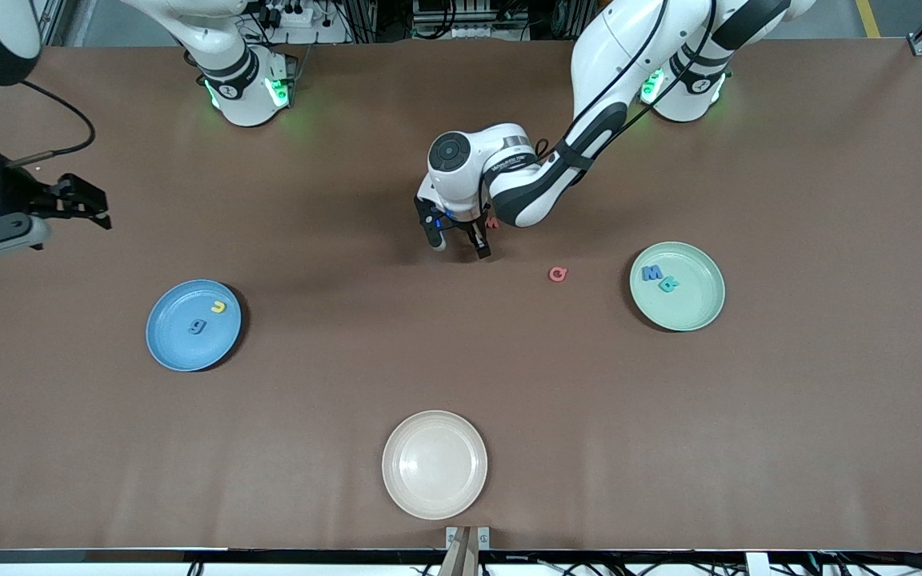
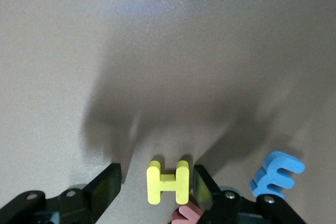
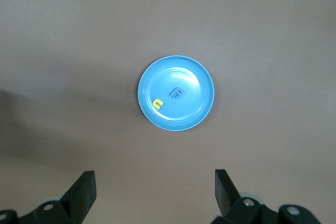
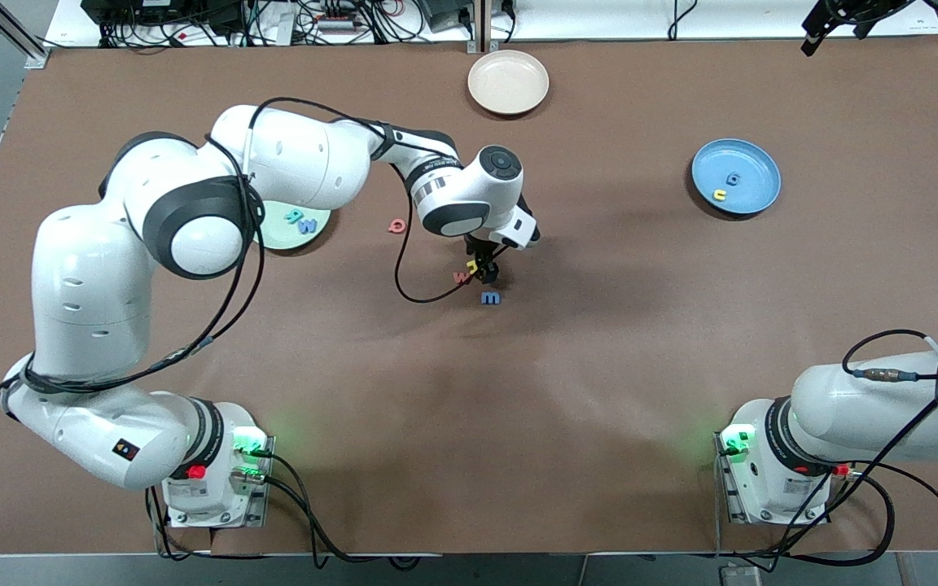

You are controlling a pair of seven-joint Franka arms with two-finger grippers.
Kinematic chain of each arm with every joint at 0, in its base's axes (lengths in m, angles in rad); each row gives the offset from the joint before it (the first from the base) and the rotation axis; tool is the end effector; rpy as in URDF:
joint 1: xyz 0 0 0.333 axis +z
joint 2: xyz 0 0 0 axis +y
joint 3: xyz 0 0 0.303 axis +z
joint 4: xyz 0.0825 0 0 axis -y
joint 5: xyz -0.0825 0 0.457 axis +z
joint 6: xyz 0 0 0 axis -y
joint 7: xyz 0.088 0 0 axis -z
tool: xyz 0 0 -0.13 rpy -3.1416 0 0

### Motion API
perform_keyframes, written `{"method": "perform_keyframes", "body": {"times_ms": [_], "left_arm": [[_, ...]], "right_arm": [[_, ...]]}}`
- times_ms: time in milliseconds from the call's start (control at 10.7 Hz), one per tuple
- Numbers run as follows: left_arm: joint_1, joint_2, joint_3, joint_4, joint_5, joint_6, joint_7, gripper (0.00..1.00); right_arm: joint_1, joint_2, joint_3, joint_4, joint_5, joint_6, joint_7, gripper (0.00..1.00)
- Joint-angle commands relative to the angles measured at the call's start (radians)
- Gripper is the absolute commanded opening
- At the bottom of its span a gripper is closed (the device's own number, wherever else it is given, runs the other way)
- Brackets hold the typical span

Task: Sort upper and lower case letters into plates
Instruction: 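Lower the left gripper and grasp the yellow letter H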

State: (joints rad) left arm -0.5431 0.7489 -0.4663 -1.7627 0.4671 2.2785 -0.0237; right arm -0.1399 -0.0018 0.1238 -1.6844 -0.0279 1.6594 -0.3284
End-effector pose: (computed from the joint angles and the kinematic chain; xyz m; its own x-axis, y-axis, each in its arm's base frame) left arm 0.3745 -0.5680 0.0782 0.3332 -0.9352 -0.1202 -0.9420 -0.3355 -0.0011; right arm 0.6301 -0.0135 0.5352 0.9504 0.3095 -0.0310 0.3101 -0.9505 0.0190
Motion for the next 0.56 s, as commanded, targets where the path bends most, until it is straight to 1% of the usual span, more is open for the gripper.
{"method": "perform_keyframes", "body": {"times_ms": [0,94,187,468], "left_arm": [[-0.006,0.009,0.005,-0.006,-0.015,0.003,-0.016,0.28],[-0.005,0.009,0.006,-0.006,-0.015,0.003,-0.016,0.22],[-0.005,0.009,0.005,-0.006,-0.015,0.003,-0.018,0.19],[0.003,0.003,0.005,-0.003,-0.013,-0.001,-0.030,0.18]], "right_arm": [[-0.009,-0.009,0.005,0.014,-0.001,0.000,0.060,1.00],[-0.007,-0.007,0.007,0.028,-0.001,-0.003,0.130,1.00],[-0.006,-0.009,0.011,0.032,-0.003,-0.009,0.170,1.00],[-0.006,-0.010,0.013,0.035,-0.001,-0.012,0.173,1.00]]}}
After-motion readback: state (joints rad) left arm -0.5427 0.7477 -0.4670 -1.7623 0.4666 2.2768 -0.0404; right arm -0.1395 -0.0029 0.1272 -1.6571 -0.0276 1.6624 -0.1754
